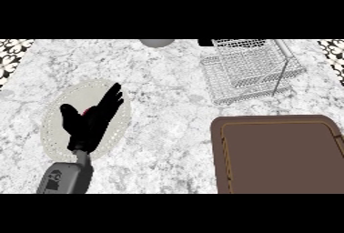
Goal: Pick the bell pepper from the tray and place it in the tiered basket
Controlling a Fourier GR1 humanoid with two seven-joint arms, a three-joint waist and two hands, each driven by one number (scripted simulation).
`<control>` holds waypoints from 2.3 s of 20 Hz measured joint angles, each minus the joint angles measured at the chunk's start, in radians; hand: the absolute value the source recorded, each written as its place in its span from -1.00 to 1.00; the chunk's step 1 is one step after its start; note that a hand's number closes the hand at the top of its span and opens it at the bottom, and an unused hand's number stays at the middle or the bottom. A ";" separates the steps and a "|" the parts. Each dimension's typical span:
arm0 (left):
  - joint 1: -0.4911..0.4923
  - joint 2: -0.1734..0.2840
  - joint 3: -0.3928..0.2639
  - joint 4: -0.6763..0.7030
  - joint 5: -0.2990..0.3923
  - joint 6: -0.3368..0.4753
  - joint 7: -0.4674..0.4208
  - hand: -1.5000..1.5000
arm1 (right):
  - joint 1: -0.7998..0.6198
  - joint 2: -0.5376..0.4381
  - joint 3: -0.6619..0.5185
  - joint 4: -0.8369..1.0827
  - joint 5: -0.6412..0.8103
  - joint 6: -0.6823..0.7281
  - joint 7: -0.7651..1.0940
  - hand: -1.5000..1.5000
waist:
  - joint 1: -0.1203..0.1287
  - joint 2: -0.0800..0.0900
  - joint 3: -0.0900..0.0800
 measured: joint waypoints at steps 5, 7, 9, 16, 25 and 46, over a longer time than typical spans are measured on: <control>0.013 0.000 -0.001 -0.002 -0.005 -0.004 -0.009 0.00 | -0.087 0.097 0.017 0.209 0.058 -0.093 -0.093 1.00 | 0.005 0.002 0.000; 0.005 -0.001 0.004 0.015 -0.005 -0.005 -0.015 0.00 | -0.114 0.128 0.010 0.283 0.067 -0.122 -0.126 1.00 | 0.002 0.002 0.000; -0.004 0.002 0.008 0.018 0.001 -0.012 -0.014 0.00 | -0.132 0.181 -0.025 0.327 0.038 -0.167 -0.131 1.00 | 0.006 0.004 0.000; -0.019 0.000 0.011 0.027 0.002 -0.017 -0.017 0.00 | -0.185 0.287 -0.112 0.505 -0.054 -0.206 -0.307 -1.00 | 0.012 0.008 0.001; -0.008 -0.003 0.011 0.023 -0.004 -0.015 -0.015 0.00 | -0.286 0.350 -0.171 0.645 -0.071 -0.341 -0.503 -1.00 | 0.011 0.007 0.000; 0.054 0.004 0.029 -0.047 0.000 0.000 0.006 0.00 | -0.005 -0.173 -0.371 0.622 -0.250 0.054 -0.507 -1.00 | -0.043 -0.009 0.001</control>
